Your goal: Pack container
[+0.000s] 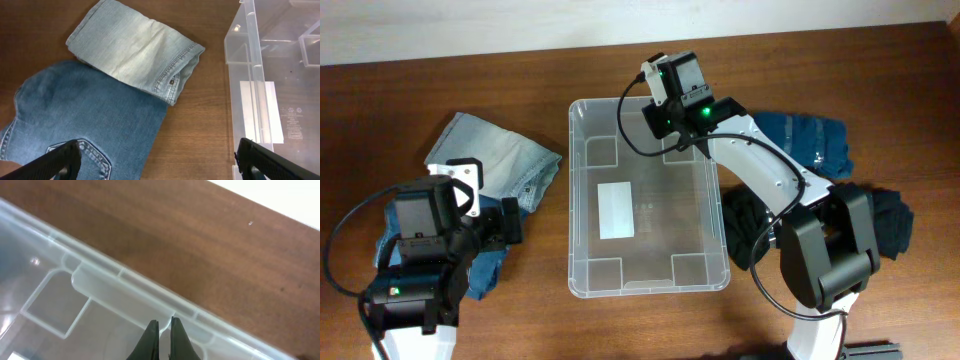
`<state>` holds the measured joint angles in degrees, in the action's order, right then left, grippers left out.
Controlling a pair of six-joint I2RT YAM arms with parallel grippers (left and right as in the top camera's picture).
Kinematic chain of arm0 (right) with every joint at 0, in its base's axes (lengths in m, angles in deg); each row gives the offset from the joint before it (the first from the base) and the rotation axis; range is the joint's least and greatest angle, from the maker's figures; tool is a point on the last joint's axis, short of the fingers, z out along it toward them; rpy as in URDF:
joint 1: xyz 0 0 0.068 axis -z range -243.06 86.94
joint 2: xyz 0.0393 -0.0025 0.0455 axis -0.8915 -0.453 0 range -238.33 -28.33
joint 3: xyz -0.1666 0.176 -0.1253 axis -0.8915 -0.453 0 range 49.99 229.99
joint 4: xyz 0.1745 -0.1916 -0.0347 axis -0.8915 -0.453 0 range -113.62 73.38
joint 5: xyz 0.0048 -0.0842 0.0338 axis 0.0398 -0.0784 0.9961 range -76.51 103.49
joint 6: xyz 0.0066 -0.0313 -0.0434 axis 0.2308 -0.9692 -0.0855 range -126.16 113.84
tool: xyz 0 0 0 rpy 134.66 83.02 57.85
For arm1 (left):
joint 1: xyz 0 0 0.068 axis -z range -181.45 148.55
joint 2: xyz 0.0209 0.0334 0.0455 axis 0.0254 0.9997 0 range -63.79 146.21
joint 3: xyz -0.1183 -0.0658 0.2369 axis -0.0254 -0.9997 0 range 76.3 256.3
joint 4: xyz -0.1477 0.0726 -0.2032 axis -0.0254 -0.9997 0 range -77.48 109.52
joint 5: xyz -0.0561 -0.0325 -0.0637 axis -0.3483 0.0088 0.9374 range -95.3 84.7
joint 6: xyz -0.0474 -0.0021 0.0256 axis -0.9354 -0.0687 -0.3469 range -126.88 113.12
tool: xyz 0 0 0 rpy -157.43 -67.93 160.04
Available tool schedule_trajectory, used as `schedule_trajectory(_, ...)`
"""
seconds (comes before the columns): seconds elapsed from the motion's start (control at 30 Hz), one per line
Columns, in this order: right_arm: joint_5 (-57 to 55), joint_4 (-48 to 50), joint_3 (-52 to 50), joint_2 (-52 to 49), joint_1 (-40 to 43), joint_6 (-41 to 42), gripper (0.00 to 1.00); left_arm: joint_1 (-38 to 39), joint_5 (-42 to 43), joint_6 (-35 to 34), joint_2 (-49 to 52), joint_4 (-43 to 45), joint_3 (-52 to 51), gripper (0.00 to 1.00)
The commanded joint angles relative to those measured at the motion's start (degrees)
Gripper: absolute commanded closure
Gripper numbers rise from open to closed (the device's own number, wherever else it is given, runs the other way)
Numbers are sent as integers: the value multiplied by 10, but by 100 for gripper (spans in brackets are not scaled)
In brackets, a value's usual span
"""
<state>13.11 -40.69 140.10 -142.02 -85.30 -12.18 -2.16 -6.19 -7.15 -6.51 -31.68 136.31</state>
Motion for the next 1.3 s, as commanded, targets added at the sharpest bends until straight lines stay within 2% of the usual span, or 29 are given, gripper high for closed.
schedule_trajectory(0.0,18,-29,11,17,-3,3,96,-1,-4,-6,0,2,14,0)
schedule_trajectory(0.1,0,-77,20,75,0,5,94,-1,-4,-6,0,2,14,1)
schedule_trajectory(0.13,-15,-88,21,100,3,9,86,-1,-4,-6,0,2,14,1)
schedule_trajectory(0.17,-27,-95,21,119,7,22,75,-1,-4,-6,0,2,14,1)
schedule_trajectory(0.2,-45,-105,21,144,15,45,59,-1,-4,-6,0,2,14,1)
schedule_trajectory(0.23,-56,-116,21,167,26,71,35,-1,-4,-6,0,2,14,1)
schedule_trajectory(0.27,-57,-129,21,188,40,95,23,-1,-4,-6,0,2,14,1)
schedule_trajectory(0.3,-56,-147,21,208,56,119,6,-1,-4,-6,0,2,14,1)
schedule_trajectory(0.33,-52,-162,21,221,70,135,1,-1,-4,-6,0,2,14,1)
schedule_trajectory(0.43,-17,-257,21,256,134,185,2,-1,-4,-6,0,1,14,0)
schedule_trajectory(0.57,4,-419,15,255,204,277,2,-1,-4,-6,0,2,14,1)
schedule_trajectory(0.7,47,-491,-36,253,235,310,2,-1,-4,-6,0,2,14,1)
schedule_trajectory(0.83,98,-457,-129,253,250,341,1,-1,-4,-6,0,1,14,1)
schedule_trajectory(0.97,213,-334,-252,254,295,363,1,-1,-4,-6,0,1,14,1)
schedule_trajectory(1.1,253,-229,-352,254,342,382,1,-1,-4,-6,0,1,14,1)
schedule_trajectory(1.27,266,-158,-441,254,368,372,1,-1,-4,-5,0,2,14,1)
